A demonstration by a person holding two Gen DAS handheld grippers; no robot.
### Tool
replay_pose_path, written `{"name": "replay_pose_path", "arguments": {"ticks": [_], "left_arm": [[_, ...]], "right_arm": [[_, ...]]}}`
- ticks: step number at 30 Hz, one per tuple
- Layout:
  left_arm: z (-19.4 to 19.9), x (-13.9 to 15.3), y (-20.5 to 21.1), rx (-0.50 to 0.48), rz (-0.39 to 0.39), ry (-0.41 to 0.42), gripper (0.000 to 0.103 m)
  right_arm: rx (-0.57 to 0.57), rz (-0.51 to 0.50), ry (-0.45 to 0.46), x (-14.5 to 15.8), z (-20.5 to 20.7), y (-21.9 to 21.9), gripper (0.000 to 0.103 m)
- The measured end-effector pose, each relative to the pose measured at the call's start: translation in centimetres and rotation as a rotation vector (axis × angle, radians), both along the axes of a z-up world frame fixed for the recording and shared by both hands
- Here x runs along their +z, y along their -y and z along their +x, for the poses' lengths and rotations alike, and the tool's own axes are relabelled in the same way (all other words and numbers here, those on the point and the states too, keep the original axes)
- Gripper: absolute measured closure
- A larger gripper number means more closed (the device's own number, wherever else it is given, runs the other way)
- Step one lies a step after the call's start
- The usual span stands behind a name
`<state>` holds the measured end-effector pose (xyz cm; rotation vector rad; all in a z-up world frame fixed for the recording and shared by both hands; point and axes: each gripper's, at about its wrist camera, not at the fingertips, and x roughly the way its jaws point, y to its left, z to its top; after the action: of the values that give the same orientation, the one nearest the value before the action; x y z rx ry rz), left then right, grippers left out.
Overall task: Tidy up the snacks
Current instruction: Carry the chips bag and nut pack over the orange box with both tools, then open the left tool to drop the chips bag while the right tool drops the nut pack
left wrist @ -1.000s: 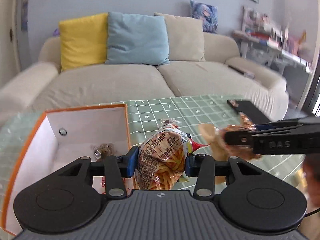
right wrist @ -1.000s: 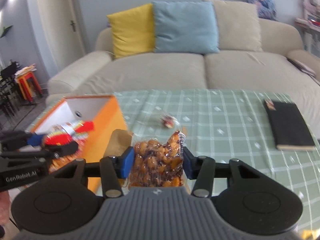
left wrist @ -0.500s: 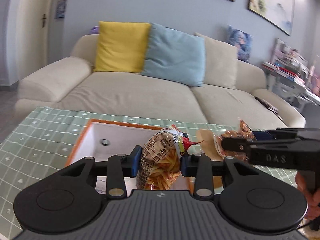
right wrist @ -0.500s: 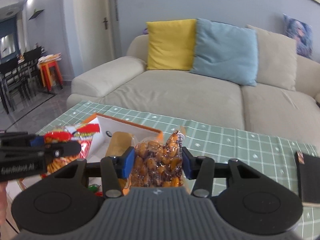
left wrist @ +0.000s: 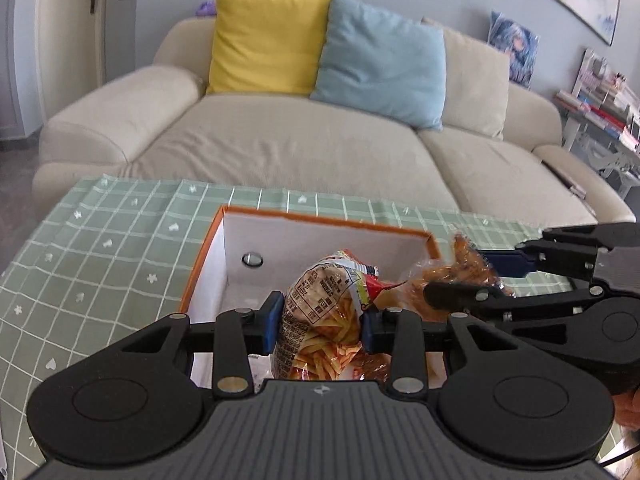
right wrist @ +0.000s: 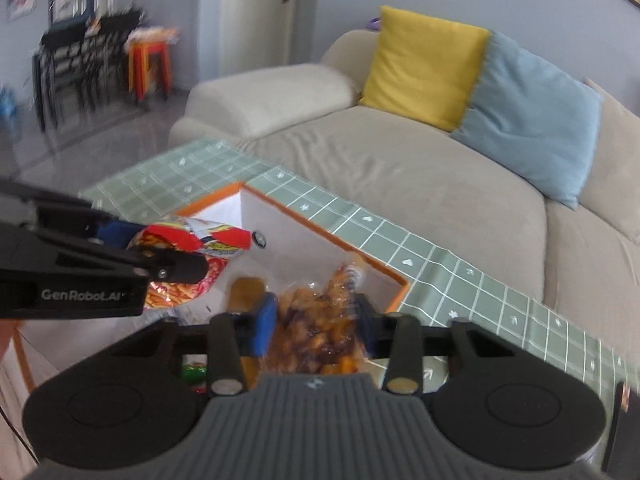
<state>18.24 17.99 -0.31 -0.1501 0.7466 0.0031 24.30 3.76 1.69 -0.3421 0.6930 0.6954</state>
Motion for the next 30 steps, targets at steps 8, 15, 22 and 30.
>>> {"name": "replay_pose_path", "arguments": {"ticks": [8,15,22,30], "left_arm": [[1.4,-2.6,0.2,-0.023,0.081,-0.090,0.061],[1.9,-4.1,-0.6,0.007,0.072,-0.156,0.061],[2.1,-4.4,-0.9,0.033,0.091,-0.183,0.061],[2.4,-4.8,-0.2,0.033,0.111,-0.192,0.059]], "right_arm": [[0.061,-0.089,-0.045,-2.9,2.4,-2.8,0.085],[0.059,0.061,-0.166,-3.1,3.5,-2.7,0.086],[0.009,0.084,-0.251,-4.5,4.4,-2.9,0.084],[-0.022,-0.053,-0.200,-5.4,4.3,-4.2,0.080]]}}
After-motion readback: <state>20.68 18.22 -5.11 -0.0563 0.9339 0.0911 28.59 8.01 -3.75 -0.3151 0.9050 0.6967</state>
